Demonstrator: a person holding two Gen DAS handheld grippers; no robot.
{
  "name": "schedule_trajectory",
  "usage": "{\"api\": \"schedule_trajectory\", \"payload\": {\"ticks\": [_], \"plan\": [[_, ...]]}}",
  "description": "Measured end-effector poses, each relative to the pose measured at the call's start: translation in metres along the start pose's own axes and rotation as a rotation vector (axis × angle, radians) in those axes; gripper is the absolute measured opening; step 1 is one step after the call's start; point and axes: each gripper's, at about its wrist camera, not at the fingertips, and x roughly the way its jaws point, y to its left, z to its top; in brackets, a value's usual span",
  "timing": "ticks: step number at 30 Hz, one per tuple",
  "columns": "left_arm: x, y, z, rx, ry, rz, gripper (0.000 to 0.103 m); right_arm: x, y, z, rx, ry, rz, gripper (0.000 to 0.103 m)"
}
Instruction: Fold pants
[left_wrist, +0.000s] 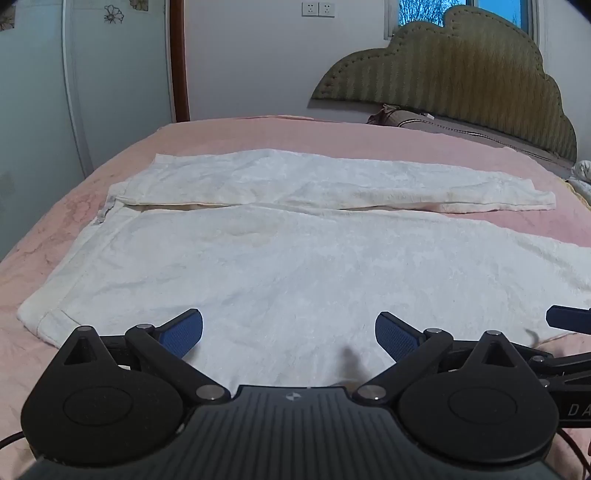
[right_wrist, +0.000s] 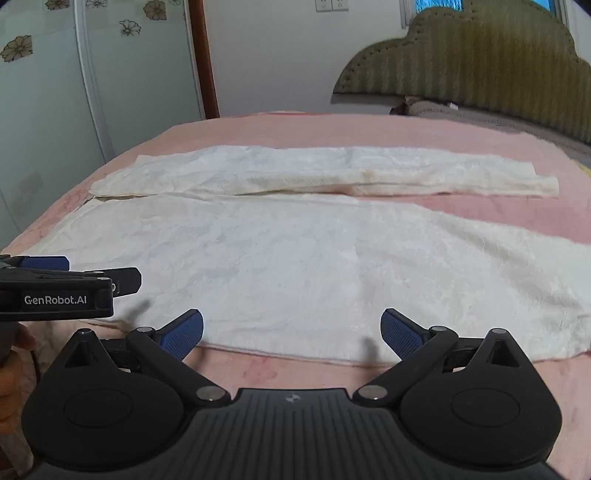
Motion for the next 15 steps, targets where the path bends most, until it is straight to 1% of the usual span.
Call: {"api": "schedule_trajectory", "payload": {"ticks": [2,4,5,7,9,11,13,15], "plan": [[-0.001,-0.001,-0.001,0.011,0.005,0.004,0.101,0.001,-0.004,-0.001,0.029,0.016,0.03,0.103],[-0.001,-0.001,-0.002,0.015,0.005,0.006,0.101,0.0,-0.005,-0.002,0.032,0.012,0.053,0.103],[-0.002,-0.001,-0.002,0.017,0.003,0.008,0.101,-0.002,-0.004,-0.004,0.025,0.004,0.054,0.103],[-0.003,-0.002,-0.002,0.02,0.0,0.016,0.101,-0.006,0.001,-0.002,0.009,0.018,0.044,0.103],[-0.004,-0.003,-0.002,0.027,-0.006,0.015,0.102,-0.01,-0.001,-0.002,-0.018,-0.011,0.028,0.103],[-0.006,-0.002,-0.002,0.026,-0.017,0.004,0.102,-0.011,0.001,-0.002,-0.037,-0.057,0.017,0.103],[-0.008,-0.003,-0.002,0.026,-0.026,0.003,0.102,-0.012,-0.001,-0.002,-0.025,-0.066,0.024,0.103],[-0.009,-0.004,-0.001,0.032,-0.033,0.009,0.103,-0.01,-0.007,-0.003,0.017,-0.046,0.057,0.103]]}}
